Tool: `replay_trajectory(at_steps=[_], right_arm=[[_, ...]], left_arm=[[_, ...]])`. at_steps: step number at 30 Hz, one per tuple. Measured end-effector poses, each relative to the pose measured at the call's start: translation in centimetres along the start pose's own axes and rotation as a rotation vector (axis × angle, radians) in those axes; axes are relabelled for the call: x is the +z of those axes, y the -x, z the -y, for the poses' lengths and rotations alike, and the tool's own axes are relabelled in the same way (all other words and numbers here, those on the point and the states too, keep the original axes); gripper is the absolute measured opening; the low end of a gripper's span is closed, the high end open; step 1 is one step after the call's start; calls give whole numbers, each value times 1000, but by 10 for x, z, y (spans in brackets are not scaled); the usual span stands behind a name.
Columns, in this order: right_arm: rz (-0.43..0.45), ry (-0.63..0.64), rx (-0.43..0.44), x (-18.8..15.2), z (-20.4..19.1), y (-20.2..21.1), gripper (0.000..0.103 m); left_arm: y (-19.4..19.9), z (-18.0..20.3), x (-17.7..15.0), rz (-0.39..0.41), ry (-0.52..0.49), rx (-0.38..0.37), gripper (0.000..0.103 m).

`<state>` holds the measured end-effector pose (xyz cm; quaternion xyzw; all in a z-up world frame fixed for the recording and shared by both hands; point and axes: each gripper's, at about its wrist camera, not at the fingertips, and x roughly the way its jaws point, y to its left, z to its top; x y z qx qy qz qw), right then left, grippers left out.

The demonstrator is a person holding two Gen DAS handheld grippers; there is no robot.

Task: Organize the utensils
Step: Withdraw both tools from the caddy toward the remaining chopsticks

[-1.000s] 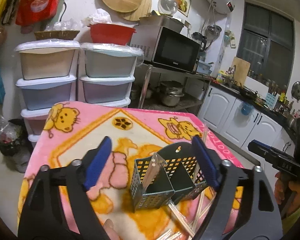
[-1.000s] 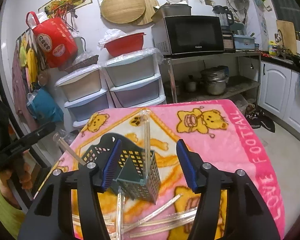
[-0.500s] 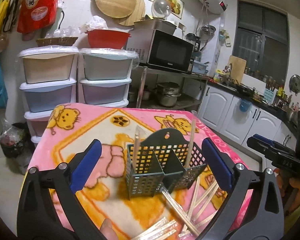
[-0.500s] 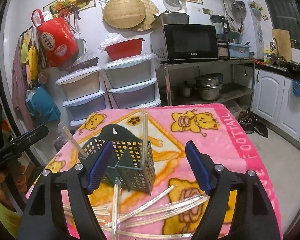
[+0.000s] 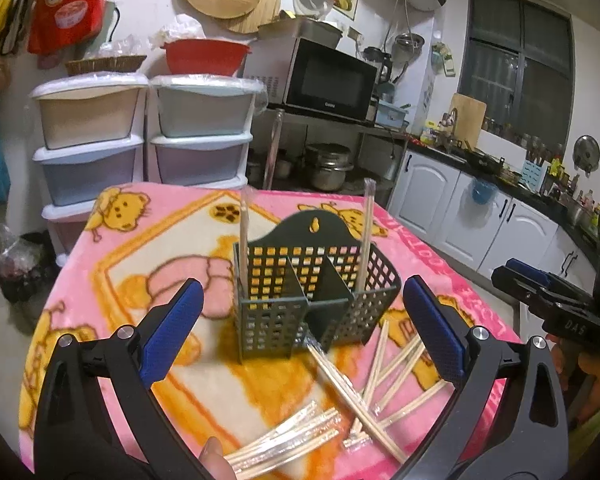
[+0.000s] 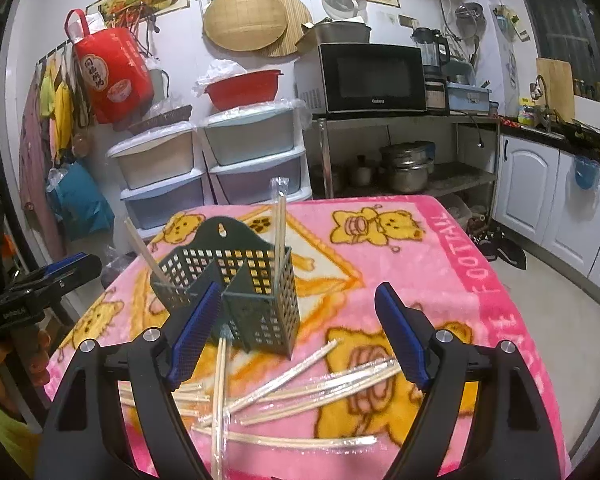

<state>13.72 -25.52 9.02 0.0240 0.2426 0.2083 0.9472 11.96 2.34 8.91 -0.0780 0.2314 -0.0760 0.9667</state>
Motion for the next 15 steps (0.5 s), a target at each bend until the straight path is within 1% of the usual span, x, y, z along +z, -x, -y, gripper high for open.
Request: replay_trajectory(at_steps=[9, 15], right_arm=[[-38, -15, -6, -19, 6, -1, 77], [-69, -43, -17, -33, 16, -3, 77]], left_arm=[[-8, 3, -18, -48, 14, -9, 92], [-19, 4, -33, -103, 32, -26, 92]])
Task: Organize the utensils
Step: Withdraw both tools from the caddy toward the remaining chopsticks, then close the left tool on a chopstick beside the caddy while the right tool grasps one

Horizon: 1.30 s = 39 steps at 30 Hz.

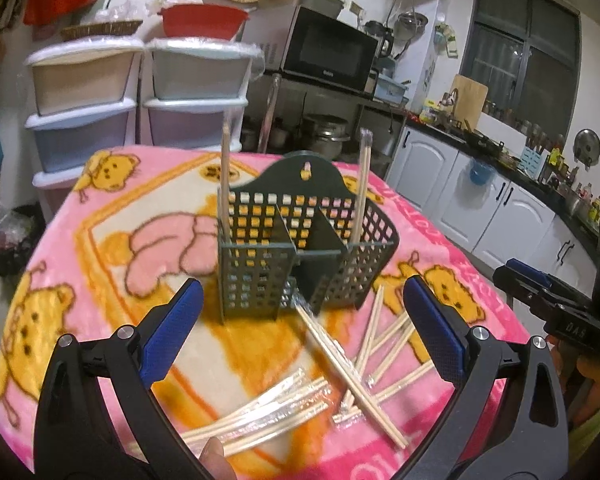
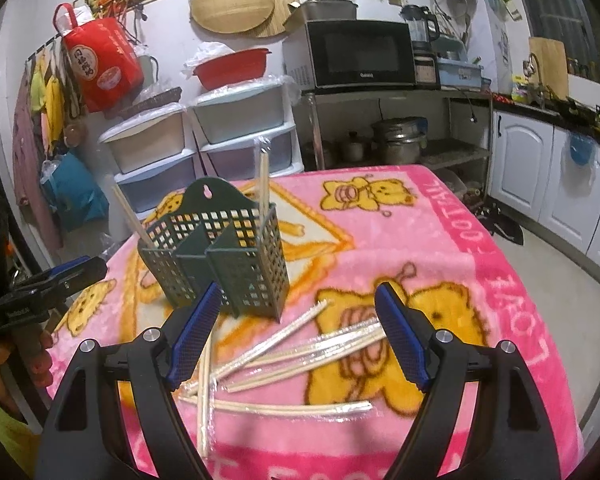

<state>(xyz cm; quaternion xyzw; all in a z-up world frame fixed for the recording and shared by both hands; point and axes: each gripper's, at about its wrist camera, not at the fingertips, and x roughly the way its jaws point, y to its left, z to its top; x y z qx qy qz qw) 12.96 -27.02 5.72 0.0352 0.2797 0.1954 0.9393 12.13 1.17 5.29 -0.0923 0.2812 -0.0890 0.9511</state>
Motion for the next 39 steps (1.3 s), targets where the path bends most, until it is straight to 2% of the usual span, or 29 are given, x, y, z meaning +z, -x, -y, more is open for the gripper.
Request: replay_trajectory(at_steps=[15, 20, 25, 30, 36, 39], right_arm=[[-98, -85, -49, -31, 39, -18, 76], [-140, -120, -71, -37, 55, -34, 67], [-194, -163, -83, -37, 71, -58, 57], [-250, -269, -77, -34, 91, -92, 51], [-307, -346, -84, -33, 103, -122, 46], [-332, -364, -88, -36, 105, -131, 35]], left_arm=[[-43, 3, -28, -152, 53, -56, 90], [-63, 4, -33, -210, 86, -87, 82], [-84, 4, -36, -264, 125, -97, 67], [-100, 0, -36, -303, 175, -94, 64], [-113, -4, -36, -329, 212, -48, 63], [-118, -6, -35, -335, 225, -29, 62]])
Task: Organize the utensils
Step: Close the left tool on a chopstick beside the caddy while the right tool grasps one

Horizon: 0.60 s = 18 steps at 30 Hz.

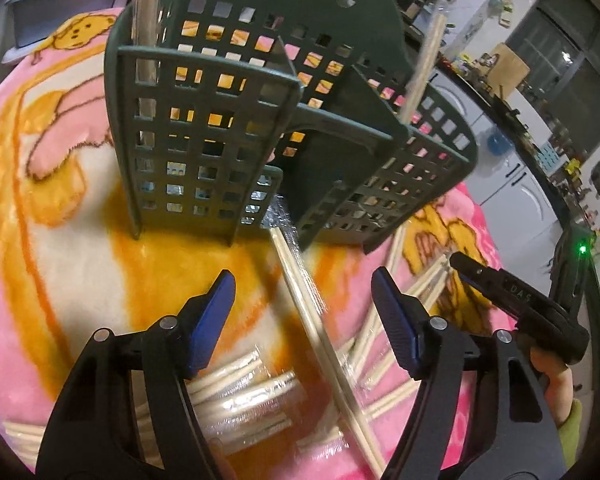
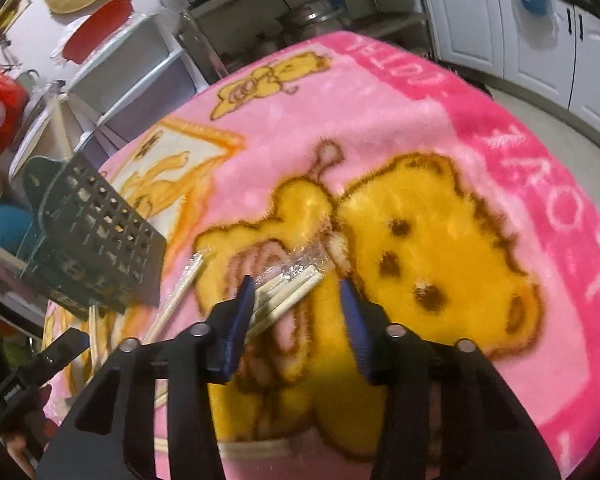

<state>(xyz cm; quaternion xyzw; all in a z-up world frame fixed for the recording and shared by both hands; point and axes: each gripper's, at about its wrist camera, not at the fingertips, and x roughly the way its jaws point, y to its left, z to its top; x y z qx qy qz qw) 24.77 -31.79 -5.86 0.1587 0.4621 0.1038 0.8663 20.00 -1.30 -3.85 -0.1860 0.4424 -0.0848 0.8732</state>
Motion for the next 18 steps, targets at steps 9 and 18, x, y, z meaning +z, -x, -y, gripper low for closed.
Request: replay_trajectory(at_steps=[9, 18], right_arm=[[26, -22, 15, -4, 15, 5, 14], [34, -68, 66, -10, 31, 16, 1]], left_arm=[[-14, -10, 4, -26, 77, 33, 49], [-14, -22, 11, -26, 120, 55, 26]])
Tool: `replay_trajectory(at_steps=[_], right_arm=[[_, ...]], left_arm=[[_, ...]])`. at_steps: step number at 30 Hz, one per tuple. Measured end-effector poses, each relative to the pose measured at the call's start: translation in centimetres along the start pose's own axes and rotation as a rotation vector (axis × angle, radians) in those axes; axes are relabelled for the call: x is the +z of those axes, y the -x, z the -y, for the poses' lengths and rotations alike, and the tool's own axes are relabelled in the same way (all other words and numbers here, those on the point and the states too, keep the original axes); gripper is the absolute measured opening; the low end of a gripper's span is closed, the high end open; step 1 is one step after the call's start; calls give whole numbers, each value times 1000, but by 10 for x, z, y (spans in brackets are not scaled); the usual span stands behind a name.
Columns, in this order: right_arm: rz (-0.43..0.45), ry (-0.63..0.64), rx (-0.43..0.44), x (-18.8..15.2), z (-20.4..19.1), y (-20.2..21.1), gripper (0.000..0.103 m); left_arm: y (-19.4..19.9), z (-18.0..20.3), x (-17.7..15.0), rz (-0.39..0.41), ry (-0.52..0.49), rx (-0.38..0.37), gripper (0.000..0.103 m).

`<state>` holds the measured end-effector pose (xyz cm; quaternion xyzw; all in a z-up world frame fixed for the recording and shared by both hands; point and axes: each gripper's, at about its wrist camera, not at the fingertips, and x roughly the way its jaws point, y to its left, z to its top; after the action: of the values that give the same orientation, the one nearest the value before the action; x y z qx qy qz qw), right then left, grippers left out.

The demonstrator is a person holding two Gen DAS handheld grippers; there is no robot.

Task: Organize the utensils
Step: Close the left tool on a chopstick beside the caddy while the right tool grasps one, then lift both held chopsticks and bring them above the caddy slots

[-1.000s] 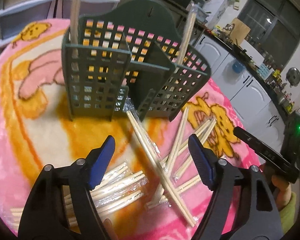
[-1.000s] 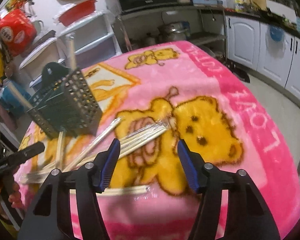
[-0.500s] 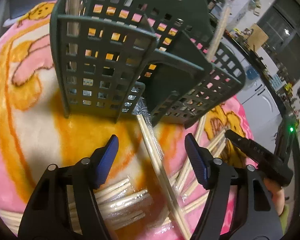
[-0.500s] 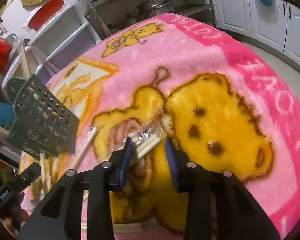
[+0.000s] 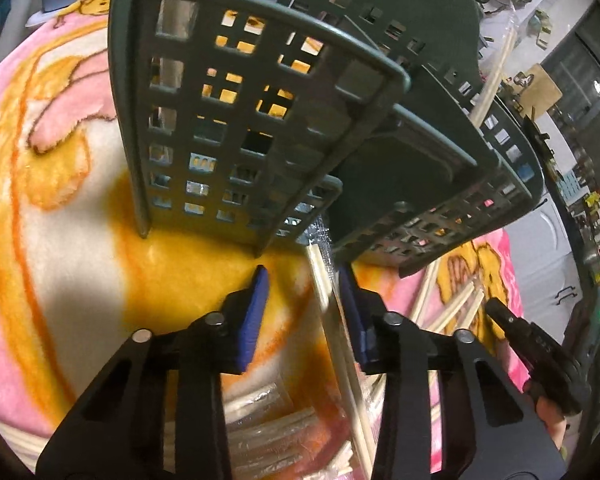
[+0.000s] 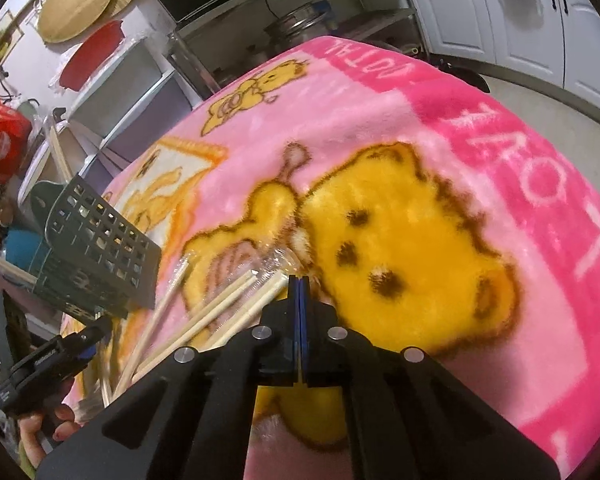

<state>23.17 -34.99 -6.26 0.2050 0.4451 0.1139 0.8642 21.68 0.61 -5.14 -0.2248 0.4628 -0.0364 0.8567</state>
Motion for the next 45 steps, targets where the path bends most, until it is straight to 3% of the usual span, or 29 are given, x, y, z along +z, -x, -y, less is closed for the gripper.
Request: replay_trajectory(at_steps=[3, 5, 7, 15, 16, 19, 22, 33, 45], right_arm=[[0, -31, 12, 1, 3, 2, 4], [-4, -28, 11, 4, 1, 1, 26], [-13, -4, -2, 5, -6, -1, 32], [-41, 51, -106, 15, -23, -22, 34], [-42, 58, -112, 17, -24, -24, 33], [-34, 84, -132, 20, -26, -28, 17], [-25, 86, -101, 19, -25, -25, 7], [86, 59, 71, 13, -29, 23, 6], [223, 310, 205, 18, -110, 98, 5]], left_arm=[[1, -2, 1, -1, 4, -12, 16], [0, 2, 2, -3, 0, -26, 6], [4, 4, 1, -1, -11, -33, 5], [28, 21, -3, 43, -52, -85, 4], [33, 23, -3, 53, -57, -91, 4], [44, 28, -5, 76, -72, -101, 3], [53, 32, -6, 93, -82, -116, 3], [75, 44, -5, 142, -109, -166, 3], [113, 57, -3, 218, -185, -199, 3]])
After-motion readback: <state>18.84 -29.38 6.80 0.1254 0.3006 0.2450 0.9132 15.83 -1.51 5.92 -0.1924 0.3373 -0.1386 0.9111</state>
